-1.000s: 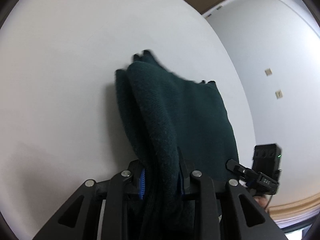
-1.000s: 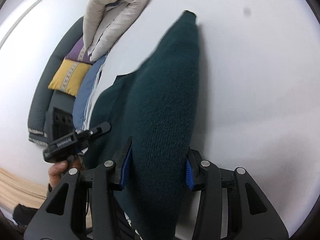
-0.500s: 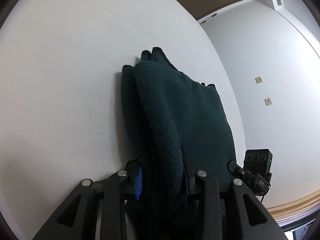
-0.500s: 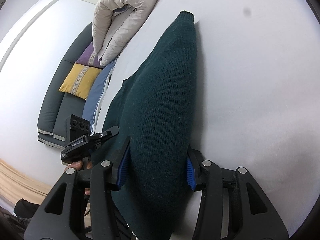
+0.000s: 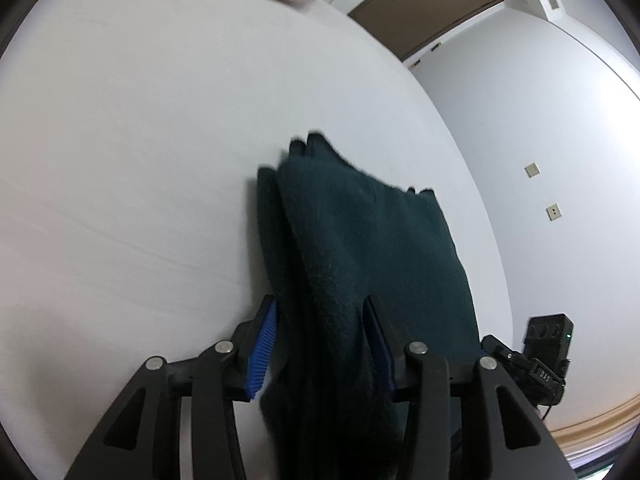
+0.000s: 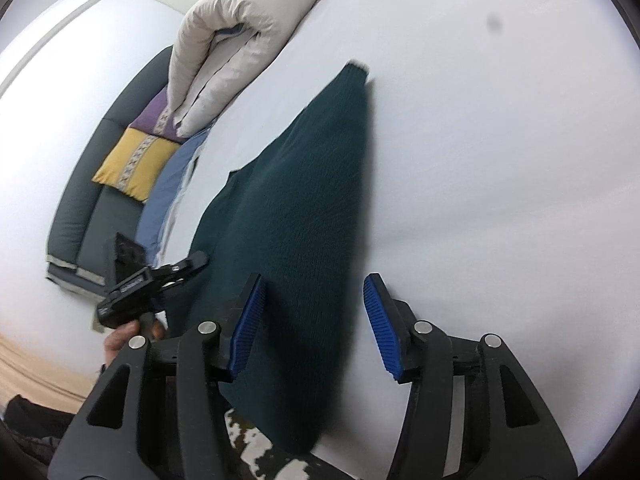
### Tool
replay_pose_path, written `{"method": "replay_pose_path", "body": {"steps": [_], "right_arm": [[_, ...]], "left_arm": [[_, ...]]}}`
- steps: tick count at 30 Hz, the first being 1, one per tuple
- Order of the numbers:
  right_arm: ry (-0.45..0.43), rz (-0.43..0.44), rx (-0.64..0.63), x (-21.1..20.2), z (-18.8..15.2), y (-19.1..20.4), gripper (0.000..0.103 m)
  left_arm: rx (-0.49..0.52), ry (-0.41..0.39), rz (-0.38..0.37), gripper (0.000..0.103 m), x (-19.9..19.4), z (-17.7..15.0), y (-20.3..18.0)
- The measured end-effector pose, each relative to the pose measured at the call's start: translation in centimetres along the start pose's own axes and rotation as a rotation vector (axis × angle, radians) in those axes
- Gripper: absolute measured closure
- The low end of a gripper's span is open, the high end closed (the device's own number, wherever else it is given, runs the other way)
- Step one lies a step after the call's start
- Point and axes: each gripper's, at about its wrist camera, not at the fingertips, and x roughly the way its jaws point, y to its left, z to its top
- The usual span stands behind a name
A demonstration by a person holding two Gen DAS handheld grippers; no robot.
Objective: Fold small clothes
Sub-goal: 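Open both tools and lift them away from the folded sweater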
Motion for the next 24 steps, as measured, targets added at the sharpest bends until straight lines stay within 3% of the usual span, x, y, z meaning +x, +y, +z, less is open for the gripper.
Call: {"method": "replay_pose_path", "body": {"steps": [5,9,12,17,20,24], "right_arm": [[-0.118,-0.142,-0.102,-3.5,-0.1,2.0,0.053],[-0.226,-0.267,-0.219,-5.5,0.0,5.2,0.051],[-0.323,-0.353,-0.308,-7.0,0.0,8.2,0.035],[-0.566,-0.463,-0.422,-10.5,-0.6,12.9,0.001],[-0.725,-0.473,-0.453,-13.0,-1.1,14.9,0.000],[-0.797,-0.435,-0.426,-15.8,-0.5,16.7,0.000]], "left_arm": [[0.108,-0.124,0.092,0.048,-2.9,-1.0,-2.6],[0.261,-0.303,0.205,0.025,-6.0,-2.2,-6.9],[0.372,-0.458,0.287,0.000,-8.6,-3.2,-10.1],[0.523,-0.661,0.455,0.000,-11.6,-4.1,-14.3],[0.579,-0.767,0.515,0.000,-13.3,-4.9,-16.4],[0.587,-0.868,0.504,0.000,-15.6,-6.2,-18.2]]}}
